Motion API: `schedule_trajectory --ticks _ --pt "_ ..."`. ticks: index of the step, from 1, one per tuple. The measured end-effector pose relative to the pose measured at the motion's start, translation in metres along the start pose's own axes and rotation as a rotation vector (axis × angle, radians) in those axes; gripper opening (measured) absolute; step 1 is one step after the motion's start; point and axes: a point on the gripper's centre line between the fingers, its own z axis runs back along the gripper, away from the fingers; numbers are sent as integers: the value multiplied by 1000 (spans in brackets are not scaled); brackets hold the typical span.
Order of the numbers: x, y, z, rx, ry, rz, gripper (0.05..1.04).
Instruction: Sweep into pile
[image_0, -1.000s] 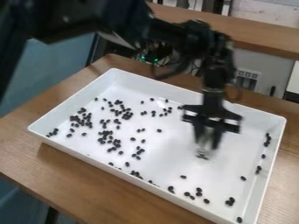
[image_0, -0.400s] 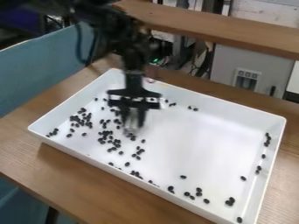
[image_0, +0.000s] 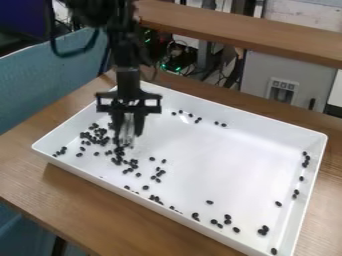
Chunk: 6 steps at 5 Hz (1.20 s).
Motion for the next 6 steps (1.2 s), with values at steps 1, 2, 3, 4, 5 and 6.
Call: schedule_trajectory --ticks 1,2,3,4,5,6 --pt "-11 -38 22 -43 -68 -100 394" --pt "-41 -90 23 -61 -111 -258 394" --pt "-74 -119 9 -112 -77 -331 394" --pt "-105 -152 1 -140 -60 -416 394" --pt "-141 -195 -13 -127 -33 -436 394" --pt "-154 -209 -15 -125 -30 -435 394"
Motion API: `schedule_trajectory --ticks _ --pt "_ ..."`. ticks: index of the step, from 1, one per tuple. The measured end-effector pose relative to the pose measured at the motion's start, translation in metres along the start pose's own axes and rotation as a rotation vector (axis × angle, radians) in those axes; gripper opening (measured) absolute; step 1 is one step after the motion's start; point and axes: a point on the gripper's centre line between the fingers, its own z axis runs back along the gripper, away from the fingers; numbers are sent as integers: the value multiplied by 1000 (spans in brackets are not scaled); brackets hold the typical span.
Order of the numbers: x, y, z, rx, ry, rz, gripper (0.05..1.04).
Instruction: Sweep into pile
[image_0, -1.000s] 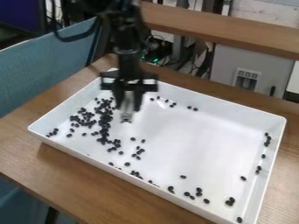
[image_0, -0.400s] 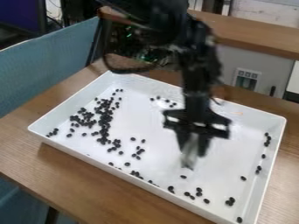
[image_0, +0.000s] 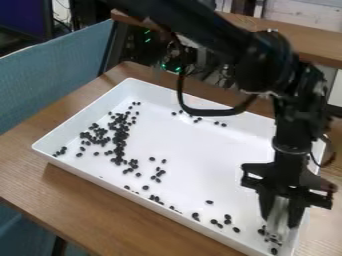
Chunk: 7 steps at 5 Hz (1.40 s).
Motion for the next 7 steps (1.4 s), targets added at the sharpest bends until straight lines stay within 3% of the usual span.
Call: schedule_trajectory --ticks 4,5,6,7 --pt "-22 3 -17 -16 12 38 394" --pt "-23 8 -18 16 27 10 394" --pt "-21 32 -17 74 54 -29 394" --pt "-20 87 -8 112 66 7 394"
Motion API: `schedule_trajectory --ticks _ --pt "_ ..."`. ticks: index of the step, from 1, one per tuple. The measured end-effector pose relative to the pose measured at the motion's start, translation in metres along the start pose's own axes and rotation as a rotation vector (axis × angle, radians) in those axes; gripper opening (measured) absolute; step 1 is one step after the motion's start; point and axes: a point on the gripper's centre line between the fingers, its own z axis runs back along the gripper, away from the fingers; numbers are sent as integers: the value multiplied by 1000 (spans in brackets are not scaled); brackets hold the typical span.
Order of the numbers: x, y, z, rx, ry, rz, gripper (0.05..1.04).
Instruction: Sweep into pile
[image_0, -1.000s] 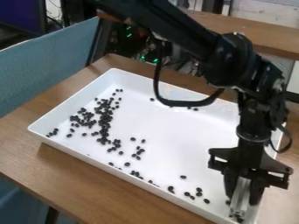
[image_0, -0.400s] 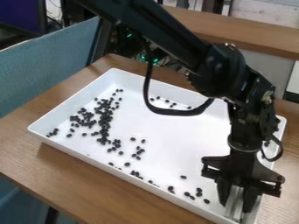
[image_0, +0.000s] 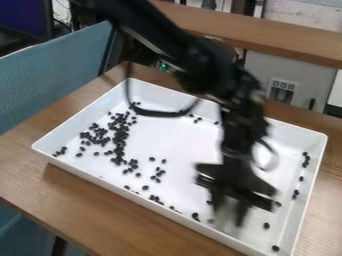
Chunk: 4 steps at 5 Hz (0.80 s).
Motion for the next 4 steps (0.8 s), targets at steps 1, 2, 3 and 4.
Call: schedule_trajectory --ticks 1,2,3,4 --pt "-2 49 1 5 -3 33 394" --pt "-2 93 0 6 -14 56 394" --pt "0 135 -2 20 -21 114 394" --pt "5 170 -4 59 11 209 394"
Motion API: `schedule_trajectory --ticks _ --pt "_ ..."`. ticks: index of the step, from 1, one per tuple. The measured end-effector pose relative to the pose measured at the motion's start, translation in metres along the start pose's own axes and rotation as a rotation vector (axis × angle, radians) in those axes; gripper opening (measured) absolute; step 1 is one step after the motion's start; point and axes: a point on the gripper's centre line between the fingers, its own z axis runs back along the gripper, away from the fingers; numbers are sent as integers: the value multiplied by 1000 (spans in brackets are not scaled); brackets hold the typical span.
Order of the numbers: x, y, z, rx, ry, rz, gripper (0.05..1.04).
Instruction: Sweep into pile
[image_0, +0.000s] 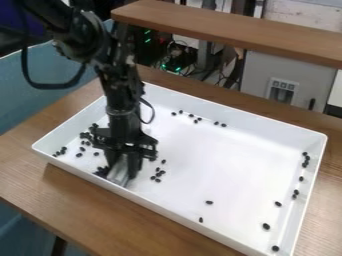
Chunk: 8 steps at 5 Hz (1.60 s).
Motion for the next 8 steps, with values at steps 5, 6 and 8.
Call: schedule_trajectory --ticks 5,6,8 --pt "41 -59 50 -106 -104 -41 394" --pt "56 -70 38 -106 -72 18 394" --pt "73 -89 16 -111 -21 64 394"
